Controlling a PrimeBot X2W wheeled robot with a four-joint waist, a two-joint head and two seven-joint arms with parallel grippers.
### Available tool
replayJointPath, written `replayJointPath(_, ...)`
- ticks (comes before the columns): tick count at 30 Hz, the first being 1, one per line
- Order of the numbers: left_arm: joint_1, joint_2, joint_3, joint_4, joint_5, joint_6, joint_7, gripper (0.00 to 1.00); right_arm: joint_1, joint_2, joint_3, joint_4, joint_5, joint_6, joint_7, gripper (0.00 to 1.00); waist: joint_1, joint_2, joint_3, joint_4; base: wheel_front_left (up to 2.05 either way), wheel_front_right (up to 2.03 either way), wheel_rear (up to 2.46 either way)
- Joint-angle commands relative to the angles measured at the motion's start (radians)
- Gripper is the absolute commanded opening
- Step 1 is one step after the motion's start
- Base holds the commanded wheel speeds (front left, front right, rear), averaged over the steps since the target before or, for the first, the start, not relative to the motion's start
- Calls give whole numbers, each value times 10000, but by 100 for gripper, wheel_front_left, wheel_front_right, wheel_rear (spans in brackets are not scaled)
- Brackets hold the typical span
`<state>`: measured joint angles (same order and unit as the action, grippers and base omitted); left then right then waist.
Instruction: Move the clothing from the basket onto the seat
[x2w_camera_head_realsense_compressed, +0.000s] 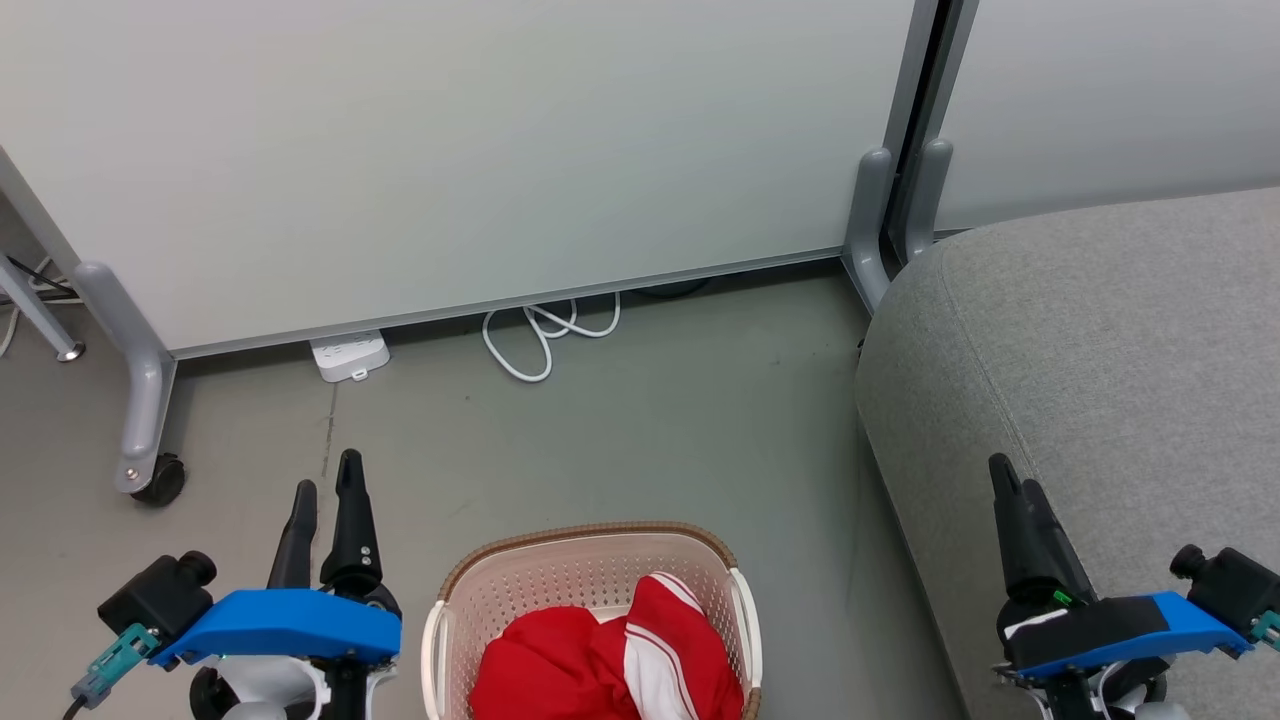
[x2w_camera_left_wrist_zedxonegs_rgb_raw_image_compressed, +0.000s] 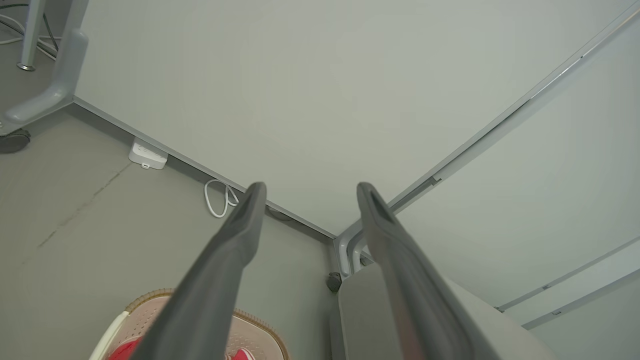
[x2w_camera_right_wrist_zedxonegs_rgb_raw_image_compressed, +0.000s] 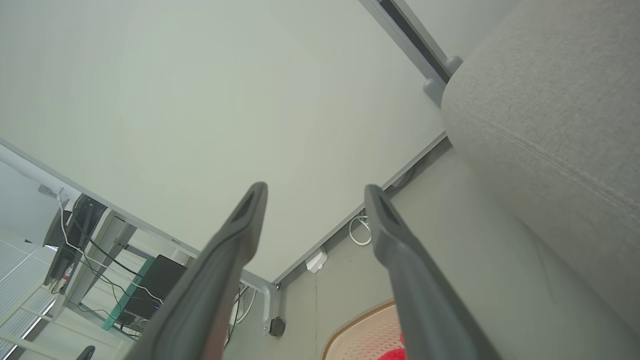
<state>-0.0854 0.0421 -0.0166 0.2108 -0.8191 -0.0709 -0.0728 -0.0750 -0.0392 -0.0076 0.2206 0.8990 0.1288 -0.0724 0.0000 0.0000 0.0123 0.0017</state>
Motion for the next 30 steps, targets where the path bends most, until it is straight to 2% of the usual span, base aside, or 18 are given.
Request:
replayJointPath(1, -297, 86, -100, -89, 420, 39, -104, 100, -228, -79, 57, -47, -431, 14, -106, 100, 0, 0, 2, 1, 0, 0, 0)
replayJointPath(30, -464, 256, -938, 125, 3905, 370, -933, 100, -381, -109, 456, 471, -3951, 21, -934, 100, 0, 0, 36, 13, 0, 0, 0)
